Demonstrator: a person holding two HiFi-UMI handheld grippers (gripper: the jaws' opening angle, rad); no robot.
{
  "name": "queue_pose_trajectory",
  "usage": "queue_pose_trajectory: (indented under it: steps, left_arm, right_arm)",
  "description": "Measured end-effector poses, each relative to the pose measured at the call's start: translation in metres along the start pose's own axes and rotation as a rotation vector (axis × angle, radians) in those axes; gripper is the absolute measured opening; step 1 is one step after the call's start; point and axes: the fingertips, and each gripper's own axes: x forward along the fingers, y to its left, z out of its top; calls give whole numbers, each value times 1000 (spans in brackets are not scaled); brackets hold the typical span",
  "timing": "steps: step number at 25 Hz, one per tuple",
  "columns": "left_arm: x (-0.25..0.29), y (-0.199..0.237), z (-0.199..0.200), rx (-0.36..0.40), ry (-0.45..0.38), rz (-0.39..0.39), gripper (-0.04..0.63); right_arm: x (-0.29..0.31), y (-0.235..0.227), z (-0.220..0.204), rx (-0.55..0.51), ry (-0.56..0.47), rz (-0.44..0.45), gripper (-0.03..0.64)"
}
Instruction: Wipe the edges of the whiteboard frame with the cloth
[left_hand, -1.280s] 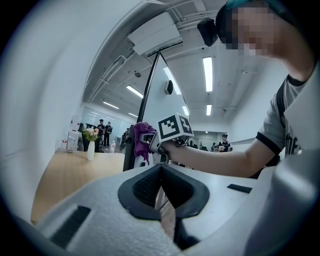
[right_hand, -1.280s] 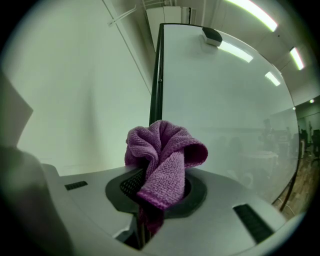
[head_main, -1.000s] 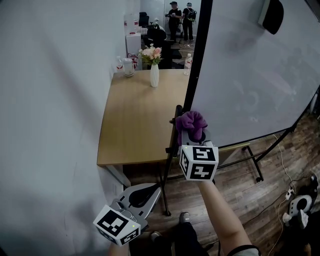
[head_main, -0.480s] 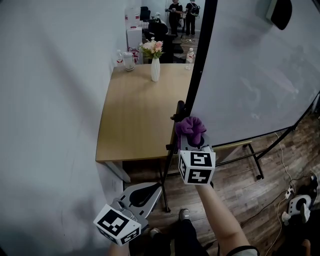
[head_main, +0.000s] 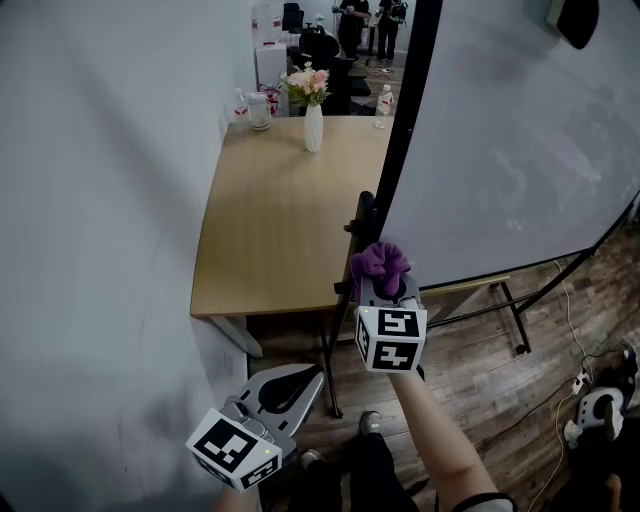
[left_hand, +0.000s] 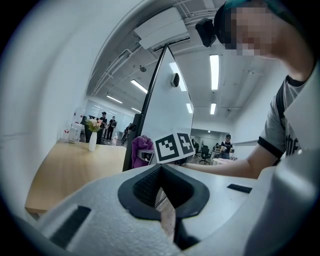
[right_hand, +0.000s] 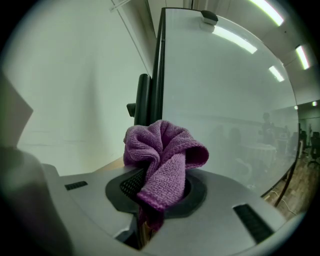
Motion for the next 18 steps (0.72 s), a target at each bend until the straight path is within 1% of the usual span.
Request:
queue_pose_trajectory:
  steps: [6,11,18]
  left_arm:
    - [2,3,-6,-6,11,7,17]
    - [4,5,-9,-9,17,9,17]
    - [5,6,-13,-16,24,7,17]
  right_arm:
    - [5,1,-22,1,38,1,61]
    - [6,1,-27,-20,19,-11,61]
    - [7,3,-34,-29,18,-17,60]
